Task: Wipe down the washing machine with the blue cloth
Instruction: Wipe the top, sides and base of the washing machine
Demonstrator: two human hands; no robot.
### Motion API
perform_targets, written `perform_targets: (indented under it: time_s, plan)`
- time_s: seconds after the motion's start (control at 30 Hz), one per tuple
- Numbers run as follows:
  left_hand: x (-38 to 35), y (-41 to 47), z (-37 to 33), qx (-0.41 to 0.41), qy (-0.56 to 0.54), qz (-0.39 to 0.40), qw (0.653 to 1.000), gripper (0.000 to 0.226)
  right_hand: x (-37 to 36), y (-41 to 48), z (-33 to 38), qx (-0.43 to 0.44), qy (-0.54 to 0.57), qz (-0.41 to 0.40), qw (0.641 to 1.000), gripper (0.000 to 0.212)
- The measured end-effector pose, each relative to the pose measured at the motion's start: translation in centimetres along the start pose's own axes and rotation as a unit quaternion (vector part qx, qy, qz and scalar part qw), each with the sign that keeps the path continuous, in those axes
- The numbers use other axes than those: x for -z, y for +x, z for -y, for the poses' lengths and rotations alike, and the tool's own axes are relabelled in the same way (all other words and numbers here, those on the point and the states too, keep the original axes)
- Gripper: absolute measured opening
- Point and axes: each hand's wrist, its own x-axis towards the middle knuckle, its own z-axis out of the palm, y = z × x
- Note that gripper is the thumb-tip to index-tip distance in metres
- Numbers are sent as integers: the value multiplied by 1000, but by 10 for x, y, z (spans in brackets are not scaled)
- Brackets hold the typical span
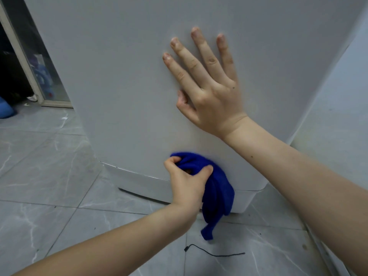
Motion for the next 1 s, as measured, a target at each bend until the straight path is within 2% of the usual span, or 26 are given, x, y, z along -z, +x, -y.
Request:
perform_targets:
  time_s: [0.1, 0.17, 0.4, 0.53, 0.73, 0.83, 0.93, 1.0]
  plan:
    - [-6, 3, -30, -74, -25, 18, 997, 63, 2, 0, -2, 8, 6, 6, 1000, 52]
    - [-12, 5, -33, -69, -52, 15, 996, 62, 3, -2, -4, 13, 11, 15, 1000, 52]
    - [-21, -11, 33, 122, 13, -17, 992, 68, 18, -15, -29, 73, 26, 56, 995, 48]
    - [-30, -12, 30, 158, -11, -2, 987, 65, 48, -64, -70, 81, 34, 104, 991, 50]
    - [-57, -22, 5, 126, -61, 69, 988, 69, 83, -131, -110, 79, 12, 150, 985, 55]
    - [-71, -17, 16, 131, -74, 36, 988, 71, 91, -146, -121, 79, 9, 151, 985, 57]
    - [-81, -22, 33, 184, -62, 18, 981, 78, 91, -153, -127, 71, 38, 150, 985, 59]
    - [-86, -28, 40, 253, -81, 18, 964, 71, 92, -155, -127, 52, 61, 144, 986, 60]
